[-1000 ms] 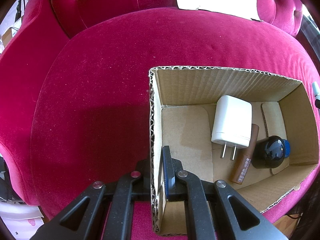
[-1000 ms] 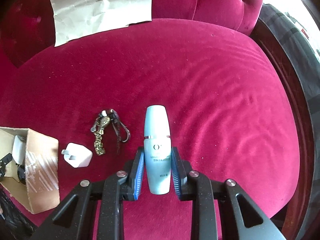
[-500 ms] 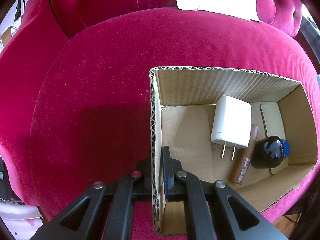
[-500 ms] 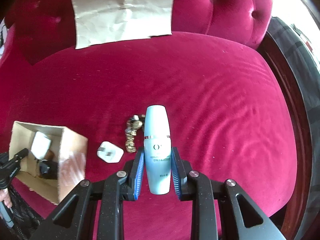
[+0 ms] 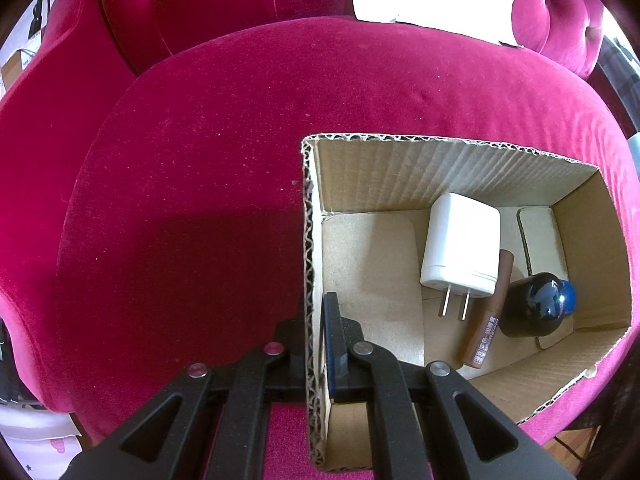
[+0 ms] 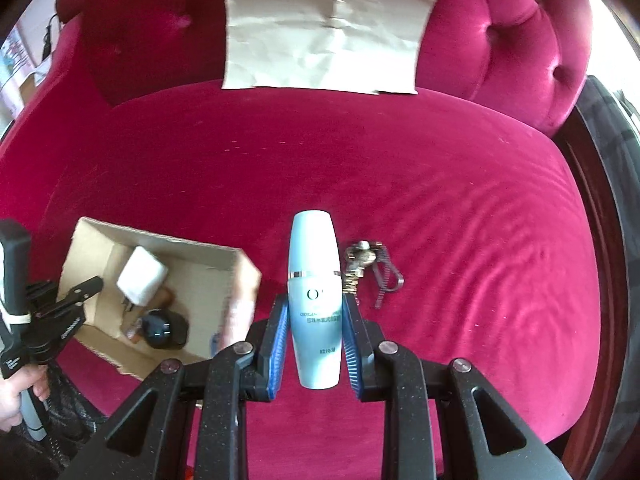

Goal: Organize rigid objects
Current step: 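Carry the light-blue bottle with the right gripper over the box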

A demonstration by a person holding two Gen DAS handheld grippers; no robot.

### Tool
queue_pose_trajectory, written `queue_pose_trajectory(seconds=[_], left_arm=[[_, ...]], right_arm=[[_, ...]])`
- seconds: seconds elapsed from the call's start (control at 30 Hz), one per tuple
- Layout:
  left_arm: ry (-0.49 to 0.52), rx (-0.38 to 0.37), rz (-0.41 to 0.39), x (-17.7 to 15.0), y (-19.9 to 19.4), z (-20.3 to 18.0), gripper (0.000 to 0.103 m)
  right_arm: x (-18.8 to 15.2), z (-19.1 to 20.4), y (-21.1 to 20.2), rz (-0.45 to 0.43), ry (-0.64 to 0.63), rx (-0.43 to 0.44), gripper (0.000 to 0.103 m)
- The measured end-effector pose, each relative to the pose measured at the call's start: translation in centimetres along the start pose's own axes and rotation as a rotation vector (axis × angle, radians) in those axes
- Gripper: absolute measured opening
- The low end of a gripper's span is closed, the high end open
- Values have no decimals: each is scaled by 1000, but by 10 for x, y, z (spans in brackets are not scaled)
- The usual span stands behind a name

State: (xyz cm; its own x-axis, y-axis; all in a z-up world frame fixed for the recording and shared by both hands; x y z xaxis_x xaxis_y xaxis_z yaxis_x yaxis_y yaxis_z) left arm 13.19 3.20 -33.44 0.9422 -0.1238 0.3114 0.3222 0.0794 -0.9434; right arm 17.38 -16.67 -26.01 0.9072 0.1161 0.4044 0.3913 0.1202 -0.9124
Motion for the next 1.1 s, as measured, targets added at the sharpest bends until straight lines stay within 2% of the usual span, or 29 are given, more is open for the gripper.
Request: queue_pose_trajectory(seconds=[0.67, 1.1], left_arm=[[-6, -4, -3, -1, -1, 1, 4], [-4, -4, -4, 0, -1, 2, 4]], right_arm=[[-17, 102, 12, 50, -144, 124, 27], [-33, 133, 35, 109, -140, 171, 27]])
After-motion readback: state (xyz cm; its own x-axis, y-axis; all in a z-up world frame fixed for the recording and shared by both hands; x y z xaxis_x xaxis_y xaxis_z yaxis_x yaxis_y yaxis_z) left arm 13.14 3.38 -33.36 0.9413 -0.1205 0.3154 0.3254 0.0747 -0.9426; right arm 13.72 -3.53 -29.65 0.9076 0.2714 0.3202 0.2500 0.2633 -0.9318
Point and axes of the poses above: each gripper's, at about its wrist camera, not at the fingertips, and y roughly the way its jaws point, z to its left, x to its top, the point moved 10 cm from there along y, roughly the way its jaws point, and after that the axes turned 7 degrees about y, right-handed, at the moved point
